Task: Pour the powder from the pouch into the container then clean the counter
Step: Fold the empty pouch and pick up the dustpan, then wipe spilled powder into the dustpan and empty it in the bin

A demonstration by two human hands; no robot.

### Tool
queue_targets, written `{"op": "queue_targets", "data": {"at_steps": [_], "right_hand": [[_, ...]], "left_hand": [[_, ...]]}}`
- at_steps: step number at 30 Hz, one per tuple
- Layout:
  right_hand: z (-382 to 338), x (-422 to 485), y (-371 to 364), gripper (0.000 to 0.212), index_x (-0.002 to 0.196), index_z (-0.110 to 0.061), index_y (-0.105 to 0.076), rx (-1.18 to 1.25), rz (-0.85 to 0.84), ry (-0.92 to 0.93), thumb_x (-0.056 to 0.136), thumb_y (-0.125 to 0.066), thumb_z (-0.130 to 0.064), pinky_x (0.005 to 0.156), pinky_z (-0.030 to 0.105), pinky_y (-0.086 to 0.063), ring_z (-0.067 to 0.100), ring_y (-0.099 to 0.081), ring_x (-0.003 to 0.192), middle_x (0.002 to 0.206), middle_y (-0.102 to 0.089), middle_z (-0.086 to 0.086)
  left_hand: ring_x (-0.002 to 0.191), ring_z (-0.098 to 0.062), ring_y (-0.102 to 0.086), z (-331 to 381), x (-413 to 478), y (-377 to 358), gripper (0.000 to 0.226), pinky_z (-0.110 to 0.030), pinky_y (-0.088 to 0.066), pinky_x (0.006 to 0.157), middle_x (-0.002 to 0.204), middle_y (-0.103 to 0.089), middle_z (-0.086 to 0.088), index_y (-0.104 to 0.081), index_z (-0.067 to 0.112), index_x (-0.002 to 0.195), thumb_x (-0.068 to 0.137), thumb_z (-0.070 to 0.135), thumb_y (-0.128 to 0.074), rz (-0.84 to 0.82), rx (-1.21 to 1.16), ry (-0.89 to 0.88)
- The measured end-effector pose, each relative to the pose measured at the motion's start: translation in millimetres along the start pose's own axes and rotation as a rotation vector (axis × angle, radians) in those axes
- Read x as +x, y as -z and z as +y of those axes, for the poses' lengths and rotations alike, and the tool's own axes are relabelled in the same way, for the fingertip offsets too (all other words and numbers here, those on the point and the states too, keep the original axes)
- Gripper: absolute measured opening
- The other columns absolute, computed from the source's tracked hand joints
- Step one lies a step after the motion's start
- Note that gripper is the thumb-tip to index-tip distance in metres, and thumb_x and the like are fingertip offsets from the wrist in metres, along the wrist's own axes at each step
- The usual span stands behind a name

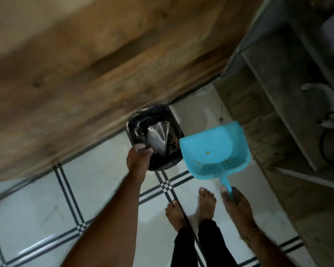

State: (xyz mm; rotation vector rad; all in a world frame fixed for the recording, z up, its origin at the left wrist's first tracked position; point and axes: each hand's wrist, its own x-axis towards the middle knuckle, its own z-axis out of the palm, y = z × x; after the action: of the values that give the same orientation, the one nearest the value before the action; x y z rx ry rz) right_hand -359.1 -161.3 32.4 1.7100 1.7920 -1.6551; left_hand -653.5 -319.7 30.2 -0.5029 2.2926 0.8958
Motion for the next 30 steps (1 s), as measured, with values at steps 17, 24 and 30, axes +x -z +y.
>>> {"op": "queue_targets", "data": {"at_steps": [17,24,30], "right_hand": [[-82,-266,198,0.044,0.094,0.005,-0.067,0.408,0.019,-0.094,0.085,-0.062,-0.038,0.046,0.024,-0.038,0.013,-0.049,0.052,0.067,-0.058,0.009],[-64,-298,256,0.023,0.102,-0.001,-0.062,0.547,0.093,-0.064,0.105,-0.052,-0.021,0.048,0.021,-0.040,0.009,-0.049,0.053,0.069,-0.056,0.004],[-53,-294,280,0.025,0.101,0.000,-0.058,0.656,0.140,-0.047,0.103,-0.055,-0.024,0.049,0.025,-0.034,0.011,-0.044,0.055,0.071,-0.051,0.005]], "left_hand": [[0.101,-0.027,-0.070,176,-359,40,0.049,-0.044,-0.056,0.090,0.114,-0.068,-0.003,-0.056,0.019,0.131,0.090,0.037,-0.074,-0.358,0.408,-0.821],[0.093,-0.022,-0.066,249,-449,-19,0.052,-0.046,-0.057,0.086,0.116,-0.062,0.000,-0.054,0.020,0.131,0.091,0.050,-0.069,-0.386,0.382,-1.067],[0.111,-0.032,-0.055,304,-478,-62,0.055,-0.038,-0.045,0.090,0.125,-0.054,-0.016,-0.056,0.008,0.131,0.093,0.045,-0.069,-0.260,0.473,-1.260]]}}
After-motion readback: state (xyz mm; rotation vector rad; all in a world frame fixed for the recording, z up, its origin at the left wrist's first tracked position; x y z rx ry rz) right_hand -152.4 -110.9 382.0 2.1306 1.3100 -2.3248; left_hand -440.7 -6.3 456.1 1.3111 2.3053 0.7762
